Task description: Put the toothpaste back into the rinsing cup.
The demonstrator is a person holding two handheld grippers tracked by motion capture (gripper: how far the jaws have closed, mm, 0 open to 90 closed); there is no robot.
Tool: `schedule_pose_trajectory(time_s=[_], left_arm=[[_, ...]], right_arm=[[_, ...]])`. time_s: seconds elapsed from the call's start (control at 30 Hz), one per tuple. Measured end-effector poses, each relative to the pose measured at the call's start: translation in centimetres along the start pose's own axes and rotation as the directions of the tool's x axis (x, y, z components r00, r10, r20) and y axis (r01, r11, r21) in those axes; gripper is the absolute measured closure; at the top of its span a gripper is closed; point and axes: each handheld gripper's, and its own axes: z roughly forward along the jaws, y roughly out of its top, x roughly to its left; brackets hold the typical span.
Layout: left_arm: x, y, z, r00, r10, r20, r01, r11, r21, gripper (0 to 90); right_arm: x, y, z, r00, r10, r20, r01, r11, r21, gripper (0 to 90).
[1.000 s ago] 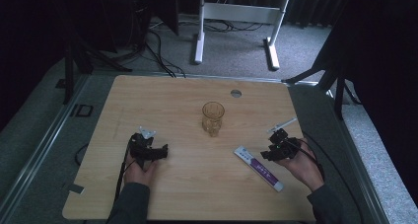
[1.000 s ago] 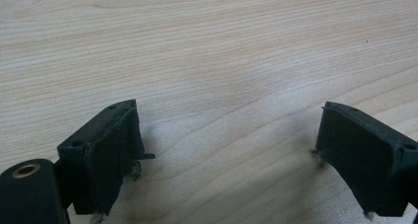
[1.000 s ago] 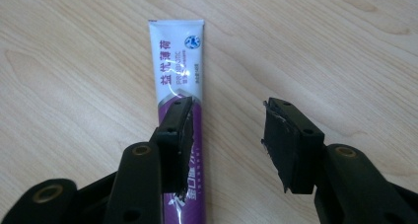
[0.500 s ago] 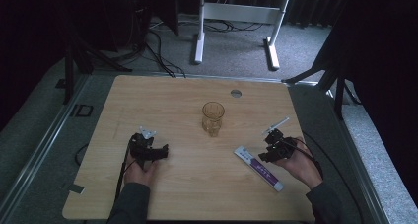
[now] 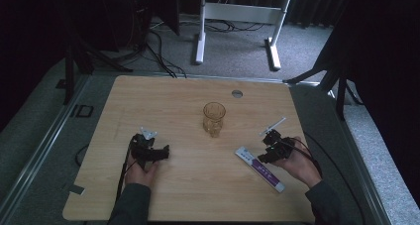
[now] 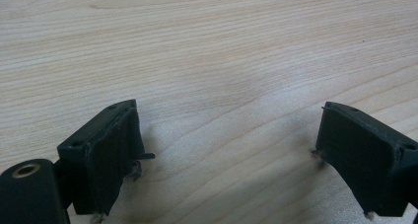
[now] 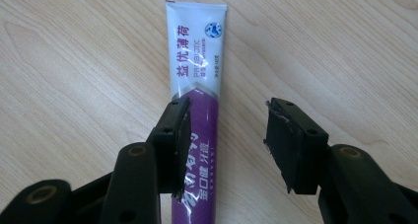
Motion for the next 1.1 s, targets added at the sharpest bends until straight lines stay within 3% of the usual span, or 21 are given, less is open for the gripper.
schedule_pose_trajectory(time_s=[1.1], left_arm=[[-0.1, 0.0, 0.0, 1.0, -0.001, 0.001, 0.001, 1.0, -0.001, 9.8]], right_arm=[[0.3, 0.4, 1.4, 0.9992, -0.039, -0.006, 0.04, 0.996, 0.086, 50.4]])
